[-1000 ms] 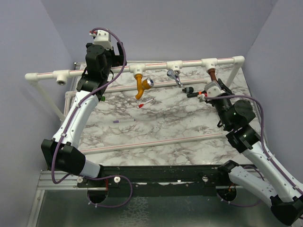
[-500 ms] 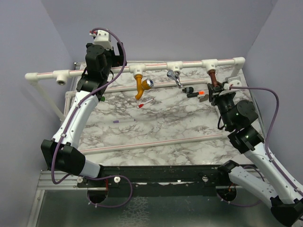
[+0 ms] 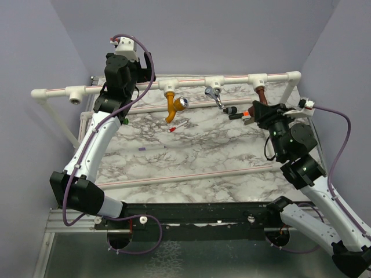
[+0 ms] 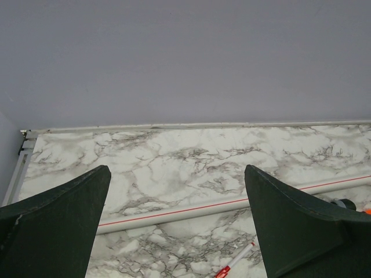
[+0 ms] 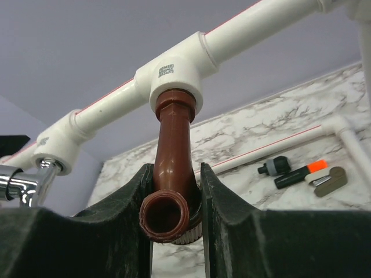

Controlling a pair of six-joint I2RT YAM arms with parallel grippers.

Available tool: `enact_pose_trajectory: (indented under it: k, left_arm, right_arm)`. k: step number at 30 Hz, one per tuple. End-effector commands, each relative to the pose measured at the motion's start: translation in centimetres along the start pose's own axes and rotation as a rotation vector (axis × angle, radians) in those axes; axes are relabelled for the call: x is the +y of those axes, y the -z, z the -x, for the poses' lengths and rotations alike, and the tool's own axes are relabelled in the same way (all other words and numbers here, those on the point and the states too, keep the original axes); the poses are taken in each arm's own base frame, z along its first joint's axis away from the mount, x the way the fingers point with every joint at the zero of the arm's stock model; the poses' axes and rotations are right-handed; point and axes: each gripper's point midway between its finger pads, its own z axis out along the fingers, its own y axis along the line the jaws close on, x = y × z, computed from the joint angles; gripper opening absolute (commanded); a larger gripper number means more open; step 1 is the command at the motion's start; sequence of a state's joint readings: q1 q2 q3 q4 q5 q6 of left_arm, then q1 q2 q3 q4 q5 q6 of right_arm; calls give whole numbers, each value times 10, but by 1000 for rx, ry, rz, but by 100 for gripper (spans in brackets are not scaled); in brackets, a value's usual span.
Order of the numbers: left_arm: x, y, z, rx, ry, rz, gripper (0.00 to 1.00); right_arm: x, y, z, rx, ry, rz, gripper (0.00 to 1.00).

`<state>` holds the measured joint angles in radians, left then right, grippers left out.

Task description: Install the water faucets

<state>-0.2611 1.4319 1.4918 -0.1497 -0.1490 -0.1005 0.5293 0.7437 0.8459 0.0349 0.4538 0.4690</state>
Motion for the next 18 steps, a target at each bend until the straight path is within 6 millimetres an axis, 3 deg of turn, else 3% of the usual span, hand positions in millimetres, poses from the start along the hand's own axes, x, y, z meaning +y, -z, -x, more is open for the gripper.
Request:
enact_pose_trajectory:
  k: [1, 12, 18]
  left_arm:
    - [1, -3, -54, 169, -27, -3, 99]
    - [3, -4, -56, 173, -31, 1, 99]
    - [3, -4, -57, 174, -32, 3, 99]
  right_arm:
    - [28, 14, 80, -234, -517, 67, 0]
    - [28, 9, 80, -202, -984, 2, 0]
    - [32, 14, 89, -189, -1147, 9, 1]
